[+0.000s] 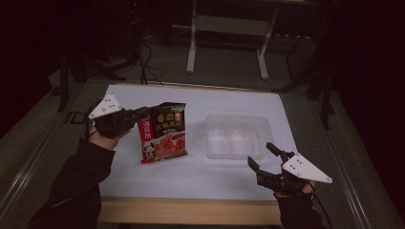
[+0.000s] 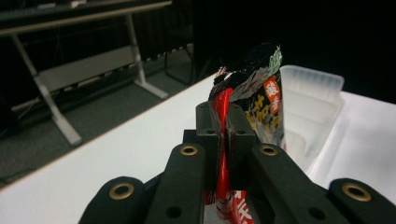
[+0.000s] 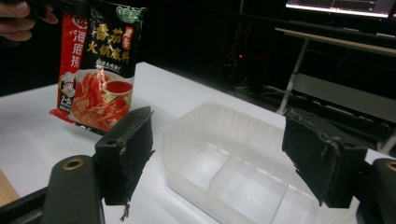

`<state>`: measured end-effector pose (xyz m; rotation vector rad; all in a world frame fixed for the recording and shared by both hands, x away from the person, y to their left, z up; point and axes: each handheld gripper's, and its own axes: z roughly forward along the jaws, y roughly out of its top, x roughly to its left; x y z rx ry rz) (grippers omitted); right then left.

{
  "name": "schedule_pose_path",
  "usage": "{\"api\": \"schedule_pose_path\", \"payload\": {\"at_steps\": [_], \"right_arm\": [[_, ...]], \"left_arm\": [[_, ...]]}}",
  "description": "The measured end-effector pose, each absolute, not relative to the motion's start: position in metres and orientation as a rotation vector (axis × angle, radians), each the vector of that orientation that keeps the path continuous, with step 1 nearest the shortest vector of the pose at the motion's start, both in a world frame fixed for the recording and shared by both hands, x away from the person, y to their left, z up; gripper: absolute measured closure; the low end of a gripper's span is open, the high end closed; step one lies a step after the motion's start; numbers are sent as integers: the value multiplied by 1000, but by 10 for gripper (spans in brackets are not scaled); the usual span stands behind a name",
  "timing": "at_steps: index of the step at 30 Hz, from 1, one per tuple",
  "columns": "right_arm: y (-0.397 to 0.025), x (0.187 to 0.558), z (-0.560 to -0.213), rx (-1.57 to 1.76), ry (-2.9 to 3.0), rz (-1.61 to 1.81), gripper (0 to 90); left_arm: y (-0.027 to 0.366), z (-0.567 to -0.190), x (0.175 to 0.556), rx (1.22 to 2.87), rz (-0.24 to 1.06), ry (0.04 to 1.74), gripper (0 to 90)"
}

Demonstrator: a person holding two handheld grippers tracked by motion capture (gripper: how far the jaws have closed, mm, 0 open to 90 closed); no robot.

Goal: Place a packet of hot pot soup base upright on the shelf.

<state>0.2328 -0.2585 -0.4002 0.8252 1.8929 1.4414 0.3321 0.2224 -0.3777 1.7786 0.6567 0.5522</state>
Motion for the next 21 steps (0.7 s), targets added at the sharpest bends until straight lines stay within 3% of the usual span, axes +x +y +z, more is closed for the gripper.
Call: {"api": "schedule_pose_path", "payload": {"at_steps": [21], "right_arm": [[-226, 254, -340, 624, 1999, 1603, 279]], "left_arm": [[194, -358, 309, 1769, 444, 447, 877]]}}
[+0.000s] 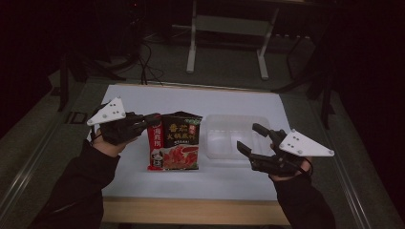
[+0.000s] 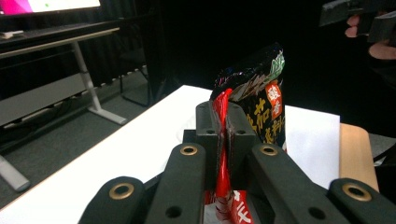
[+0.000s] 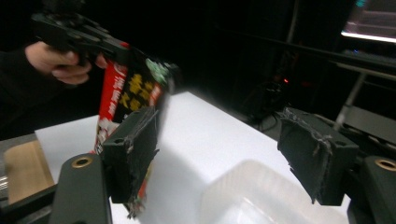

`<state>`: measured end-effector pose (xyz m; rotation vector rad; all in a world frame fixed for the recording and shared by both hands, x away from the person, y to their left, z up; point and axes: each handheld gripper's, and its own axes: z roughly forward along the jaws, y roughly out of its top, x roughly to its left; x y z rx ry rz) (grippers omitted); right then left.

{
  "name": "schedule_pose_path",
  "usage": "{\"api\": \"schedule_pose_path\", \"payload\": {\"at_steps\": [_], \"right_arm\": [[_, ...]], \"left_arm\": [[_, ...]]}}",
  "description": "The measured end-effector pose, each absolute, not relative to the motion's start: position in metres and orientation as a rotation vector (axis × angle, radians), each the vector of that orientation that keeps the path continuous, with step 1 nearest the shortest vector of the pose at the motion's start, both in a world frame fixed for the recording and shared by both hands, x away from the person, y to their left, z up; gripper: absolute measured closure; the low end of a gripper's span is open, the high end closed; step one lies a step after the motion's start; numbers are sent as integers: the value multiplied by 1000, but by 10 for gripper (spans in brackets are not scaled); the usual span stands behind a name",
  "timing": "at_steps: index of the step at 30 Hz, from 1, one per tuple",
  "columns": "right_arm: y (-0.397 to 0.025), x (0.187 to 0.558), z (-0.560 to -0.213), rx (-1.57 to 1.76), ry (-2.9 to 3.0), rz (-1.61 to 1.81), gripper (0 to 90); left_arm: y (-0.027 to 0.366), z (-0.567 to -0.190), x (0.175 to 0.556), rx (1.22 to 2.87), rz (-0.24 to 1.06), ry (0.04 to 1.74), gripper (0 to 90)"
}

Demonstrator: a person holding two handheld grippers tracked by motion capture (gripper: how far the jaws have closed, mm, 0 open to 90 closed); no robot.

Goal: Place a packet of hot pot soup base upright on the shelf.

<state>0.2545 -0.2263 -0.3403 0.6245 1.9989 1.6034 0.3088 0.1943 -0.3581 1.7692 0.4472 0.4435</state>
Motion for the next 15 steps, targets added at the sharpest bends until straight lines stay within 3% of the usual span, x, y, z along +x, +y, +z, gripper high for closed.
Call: {"api": "schedule_pose_path", "payload": {"at_steps": [15], "right_arm": [[-178, 273, -340, 517, 2115, 1653, 279]], "left_arm": [[168, -353, 297, 1781, 390, 334, 876]]}}
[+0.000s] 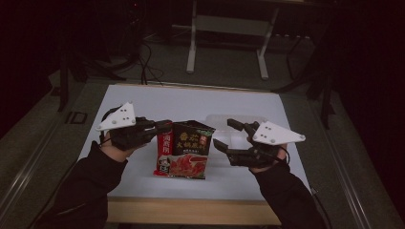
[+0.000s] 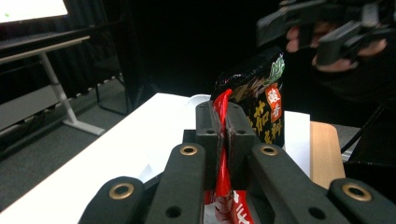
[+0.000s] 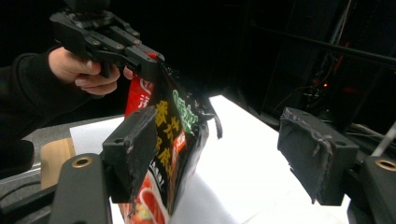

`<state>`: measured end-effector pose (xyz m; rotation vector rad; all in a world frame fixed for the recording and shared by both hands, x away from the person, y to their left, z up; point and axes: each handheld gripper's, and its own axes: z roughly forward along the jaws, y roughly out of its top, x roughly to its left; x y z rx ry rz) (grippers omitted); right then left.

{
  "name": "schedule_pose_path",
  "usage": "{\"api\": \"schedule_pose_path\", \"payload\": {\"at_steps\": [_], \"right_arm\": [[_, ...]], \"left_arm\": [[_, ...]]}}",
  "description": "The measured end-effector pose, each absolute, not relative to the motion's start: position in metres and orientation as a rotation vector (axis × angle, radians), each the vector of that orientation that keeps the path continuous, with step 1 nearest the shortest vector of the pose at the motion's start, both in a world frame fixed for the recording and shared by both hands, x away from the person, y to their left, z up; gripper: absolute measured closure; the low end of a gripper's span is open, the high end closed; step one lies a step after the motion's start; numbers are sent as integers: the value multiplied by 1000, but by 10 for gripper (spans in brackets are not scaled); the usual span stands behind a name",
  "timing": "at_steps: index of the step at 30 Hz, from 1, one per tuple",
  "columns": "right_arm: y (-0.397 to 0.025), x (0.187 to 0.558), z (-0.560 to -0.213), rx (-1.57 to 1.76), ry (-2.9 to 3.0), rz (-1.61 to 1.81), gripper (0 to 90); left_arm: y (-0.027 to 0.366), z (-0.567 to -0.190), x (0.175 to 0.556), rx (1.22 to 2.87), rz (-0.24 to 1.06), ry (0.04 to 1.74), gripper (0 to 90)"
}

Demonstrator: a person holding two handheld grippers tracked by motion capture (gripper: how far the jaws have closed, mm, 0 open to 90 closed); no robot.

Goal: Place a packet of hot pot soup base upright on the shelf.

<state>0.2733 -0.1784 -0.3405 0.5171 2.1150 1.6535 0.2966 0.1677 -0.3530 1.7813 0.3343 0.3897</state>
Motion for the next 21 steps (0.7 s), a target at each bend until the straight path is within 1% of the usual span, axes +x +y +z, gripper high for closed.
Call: {"api": "schedule_pose_path", "payload": {"at_steps": [6, 7, 8, 9, 10, 11, 13, 14, 15, 16, 17, 19, 21], "right_arm": [[-167, 281, -353, 523, 2148, 1694, 291], [-165, 283, -354, 524, 2164, 1704, 341], [-163, 284, -355, 525, 2170, 1696, 346], [-162, 284, -355, 521, 2170, 1696, 378], [-162, 284, -355, 521, 2170, 1696, 378], [-161, 286, -356, 519, 2193, 1691, 449], [-160, 287, -356, 502, 2208, 1681, 553], [-160, 287, -356, 502, 2208, 1681, 553], [-160, 287, -357, 483, 2220, 1661, 655], [-159, 287, -357, 480, 2236, 1652, 699], [-159, 287, -357, 480, 2236, 1652, 699], [-159, 288, -356, 494, 2268, 1656, 733], [-160, 288, -356, 514, 2281, 1664, 740]], "left_arm": [[161, -354, 295, 1772, 370, 307, 876], [158, -354, 294, 1772, 370, 299, 876], [158, -354, 294, 1772, 370, 299, 876], [156, -354, 294, 1773, 367, 290, 875], [156, -354, 294, 1773, 367, 290, 875], [154, -354, 294, 1769, 350, 284, 875], [153, -354, 294, 1771, 358, 283, 875], [152, -354, 294, 1772, 355, 286, 875], [150, -355, 295, 1771, 357, 288, 875], [150, -355, 295, 1771, 357, 288, 875], [150, -355, 295, 1769, 352, 289, 875], [150, -355, 296, 1766, 352, 290, 874], [150, -355, 296, 1770, 353, 287, 874]]}}
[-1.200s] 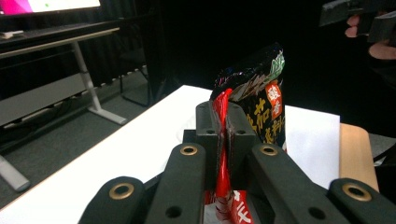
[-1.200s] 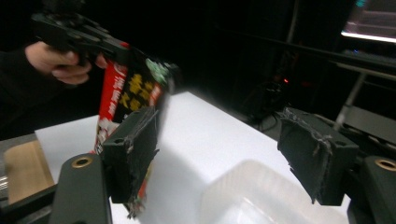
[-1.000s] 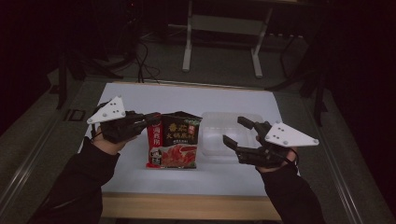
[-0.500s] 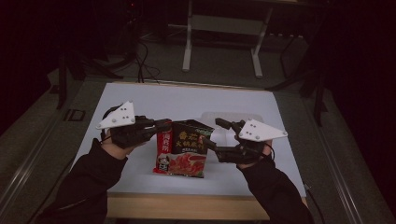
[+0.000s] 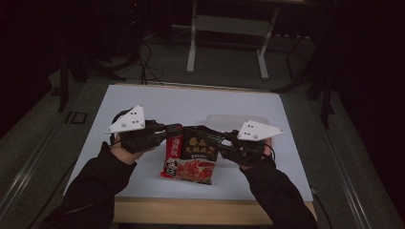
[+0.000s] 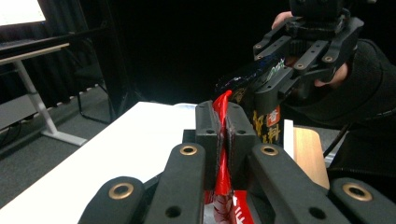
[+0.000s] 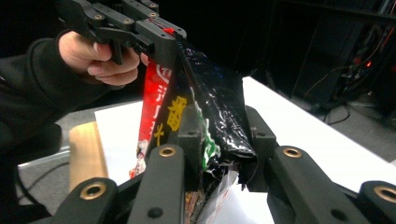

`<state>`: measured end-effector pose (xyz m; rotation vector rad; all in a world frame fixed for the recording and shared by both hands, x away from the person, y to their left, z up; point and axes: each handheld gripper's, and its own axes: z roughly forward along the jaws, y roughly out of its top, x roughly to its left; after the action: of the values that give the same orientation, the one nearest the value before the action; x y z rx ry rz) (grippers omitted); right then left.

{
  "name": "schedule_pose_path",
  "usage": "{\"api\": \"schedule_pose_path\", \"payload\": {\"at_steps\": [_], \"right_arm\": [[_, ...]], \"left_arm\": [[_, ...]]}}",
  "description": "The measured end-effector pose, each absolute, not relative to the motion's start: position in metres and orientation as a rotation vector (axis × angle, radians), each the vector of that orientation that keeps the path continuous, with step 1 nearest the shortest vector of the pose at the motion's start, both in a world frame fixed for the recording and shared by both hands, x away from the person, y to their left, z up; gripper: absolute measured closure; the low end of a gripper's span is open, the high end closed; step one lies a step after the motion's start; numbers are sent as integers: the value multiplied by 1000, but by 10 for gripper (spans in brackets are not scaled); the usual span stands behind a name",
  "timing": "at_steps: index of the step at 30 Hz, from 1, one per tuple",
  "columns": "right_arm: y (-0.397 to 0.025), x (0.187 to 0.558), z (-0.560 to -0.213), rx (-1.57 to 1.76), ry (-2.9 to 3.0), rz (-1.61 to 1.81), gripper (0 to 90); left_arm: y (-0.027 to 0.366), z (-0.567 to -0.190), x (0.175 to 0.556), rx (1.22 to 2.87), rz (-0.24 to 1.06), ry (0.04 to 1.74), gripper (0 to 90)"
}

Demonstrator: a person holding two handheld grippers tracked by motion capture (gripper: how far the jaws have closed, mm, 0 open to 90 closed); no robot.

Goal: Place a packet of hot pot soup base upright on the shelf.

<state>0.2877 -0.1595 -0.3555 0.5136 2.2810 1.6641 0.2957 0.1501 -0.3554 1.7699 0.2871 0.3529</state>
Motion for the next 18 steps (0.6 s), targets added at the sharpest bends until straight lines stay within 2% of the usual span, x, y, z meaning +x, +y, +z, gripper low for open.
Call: {"api": "schedule_pose_path", "payload": {"at_steps": [12, 14, 17, 18], "right_arm": [[-157, 276, -340, 590, 2270, 1657, 762], [-158, 276, -338, 592, 2272, 1665, 763], [-159, 274, -335, 593, 2265, 1661, 764], [-160, 274, -333, 596, 2259, 1657, 764]], "left_arm": [[154, -353, 295, 1731, 313, 271, 832], [154, -352, 296, 1722, 302, 266, 756], [155, -349, 296, 1693, 283, 261, 560], [156, -348, 295, 1681, 296, 269, 560]]}}
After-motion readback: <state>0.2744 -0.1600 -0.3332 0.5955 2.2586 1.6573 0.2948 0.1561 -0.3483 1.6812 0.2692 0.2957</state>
